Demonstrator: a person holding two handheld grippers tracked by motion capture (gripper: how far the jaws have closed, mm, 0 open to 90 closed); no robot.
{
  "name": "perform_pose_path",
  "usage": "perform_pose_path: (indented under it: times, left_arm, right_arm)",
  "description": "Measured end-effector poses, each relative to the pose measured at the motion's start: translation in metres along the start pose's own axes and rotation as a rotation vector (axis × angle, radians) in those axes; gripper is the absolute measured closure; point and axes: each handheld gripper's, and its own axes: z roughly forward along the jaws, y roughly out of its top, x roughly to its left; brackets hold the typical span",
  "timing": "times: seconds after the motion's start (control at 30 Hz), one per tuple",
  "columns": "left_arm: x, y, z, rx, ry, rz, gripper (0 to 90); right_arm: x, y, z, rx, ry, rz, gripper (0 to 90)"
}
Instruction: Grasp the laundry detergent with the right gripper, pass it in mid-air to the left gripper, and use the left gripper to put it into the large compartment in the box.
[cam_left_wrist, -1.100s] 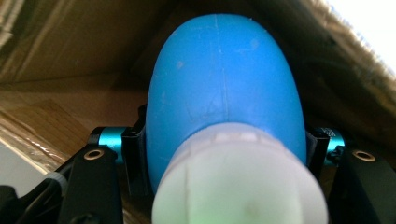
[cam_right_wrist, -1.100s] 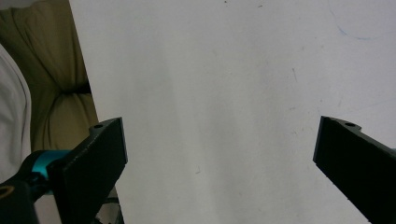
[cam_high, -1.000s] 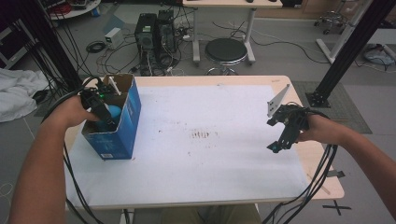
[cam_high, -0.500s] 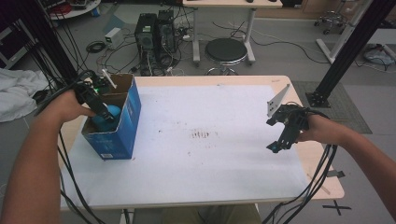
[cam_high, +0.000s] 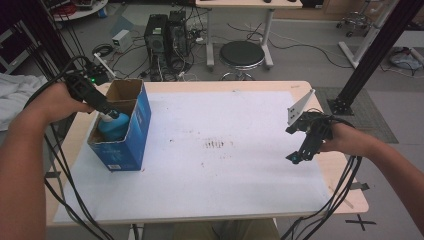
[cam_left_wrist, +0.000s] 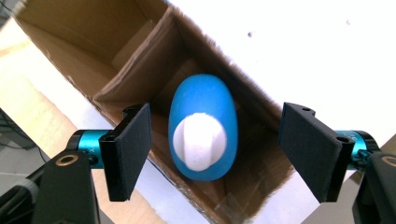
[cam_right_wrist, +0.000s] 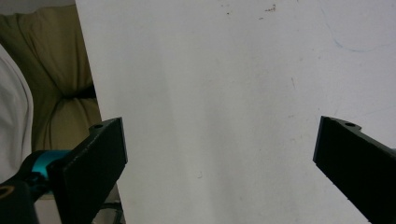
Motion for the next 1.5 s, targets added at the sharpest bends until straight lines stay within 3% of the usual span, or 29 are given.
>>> perform_pose_path:
  times: [0.1,0.27,0.4,0.5,0.6,0.77,1.07,1.13,1.27,1.33,1.5]
  left_arm:
    - [-0.010,0.006,-0.010,-0.017,-0.011,0.007,26.1]
    - [-0.034,0.019,-0.017,-0.021,-0.033,0.076,26.1]
    - [-0.050,0.031,-0.017,-0.039,-0.056,0.142,26.1]
    - [-0.060,0.040,-0.011,-0.031,-0.043,0.146,26.1]
    - [-0.067,0.048,-0.008,-0.024,-0.064,0.194,26.1]
    - [-0.073,0.062,0.003,0.004,-0.069,0.186,26.1]
    - [-0.097,0.088,0.032,0.053,-0.128,0.337,25.7]
    - [-0.101,0.094,0.040,0.055,-0.123,0.349,7.9]
    - [-0.110,0.103,0.052,0.063,-0.115,0.398,7.6]
    - [-0.113,0.107,0.058,0.077,-0.110,0.399,3.4]
    - [-0.118,0.115,0.069,0.057,-0.118,0.420,2.8]
  right_arm:
    - [0.001,-0.001,-0.001,0.005,0.000,0.000,1.8]
    - [0.002,-0.002,-0.003,-0.008,-0.005,-0.003,1.8]
    - [0.005,0.000,-0.003,-0.005,-0.007,-0.005,1.8]
    - [0.006,0.001,-0.004,-0.007,-0.006,-0.010,1.8]
    - [0.006,0.003,-0.004,-0.009,-0.005,-0.012,1.8]
    - [0.006,0.004,-0.003,-0.009,-0.005,-0.014,1.8]
    - [0.008,0.005,-0.004,-0.016,-0.011,-0.007,1.8]
    - [0.008,0.005,-0.004,-0.021,-0.014,-0.007,1.8]
    - [0.010,0.005,-0.004,-0.027,-0.017,-0.005,1.8]
    - [0.011,0.005,-0.004,-0.026,-0.020,-0.002,1.8]
    - [0.013,0.005,-0.004,-0.037,-0.025,0.002,1.8]
